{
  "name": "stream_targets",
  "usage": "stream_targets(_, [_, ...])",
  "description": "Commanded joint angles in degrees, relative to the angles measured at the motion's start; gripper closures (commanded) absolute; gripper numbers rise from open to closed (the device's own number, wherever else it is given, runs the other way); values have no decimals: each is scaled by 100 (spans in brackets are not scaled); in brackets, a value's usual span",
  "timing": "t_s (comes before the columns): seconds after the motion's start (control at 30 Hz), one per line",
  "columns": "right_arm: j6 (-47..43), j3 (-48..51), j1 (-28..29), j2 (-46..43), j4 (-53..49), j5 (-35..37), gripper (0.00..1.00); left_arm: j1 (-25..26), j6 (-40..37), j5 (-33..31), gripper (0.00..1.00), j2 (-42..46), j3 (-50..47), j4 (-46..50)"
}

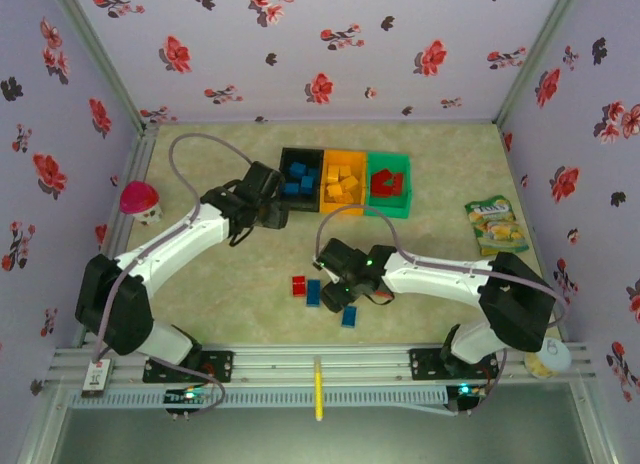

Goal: Sort the legos into containers by color

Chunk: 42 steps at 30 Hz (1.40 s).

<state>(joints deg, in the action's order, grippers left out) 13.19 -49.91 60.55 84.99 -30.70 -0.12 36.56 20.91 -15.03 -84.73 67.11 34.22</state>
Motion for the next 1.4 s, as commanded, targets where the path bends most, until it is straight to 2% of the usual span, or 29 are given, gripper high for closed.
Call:
stream_targets(0.0, [-154, -101, 69, -8, -293, -155, 38, -48, 98, -38, 30, 175, -102, -55])
stream_targets(0.27, [-273, -262, 158, 460, -297, -186, 37, -87, 89, -40, 30, 291, -161, -20])
stream_targets(0.57, [-247, -369, 187, 761, -192, 261, 40, -118, 89, -39, 30, 356, -181, 25])
stream_targets(0.63, [-238, -353, 192, 771, -129, 407, 43, -122, 98, -39, 30, 369, -189, 29])
stream_targets(0.83, [-253, -335, 160, 707, -38, 787, 67, -122, 128, -39, 30, 444, -225, 53])
stream_targets(0.9, [-303, -316, 106, 602, 52, 800, 70, -122, 133, -35, 30, 474, -238, 50])
stream_targets(1.13, [-413, -604, -435, 141, 102, 1203, 71, -122, 151, -26, 30, 623, -260, 120])
stream_targets(1.37, [-528, -1401, -1398, -174, -97, 1411, 70, -122, 168, -24, 30, 750, -278, 166])
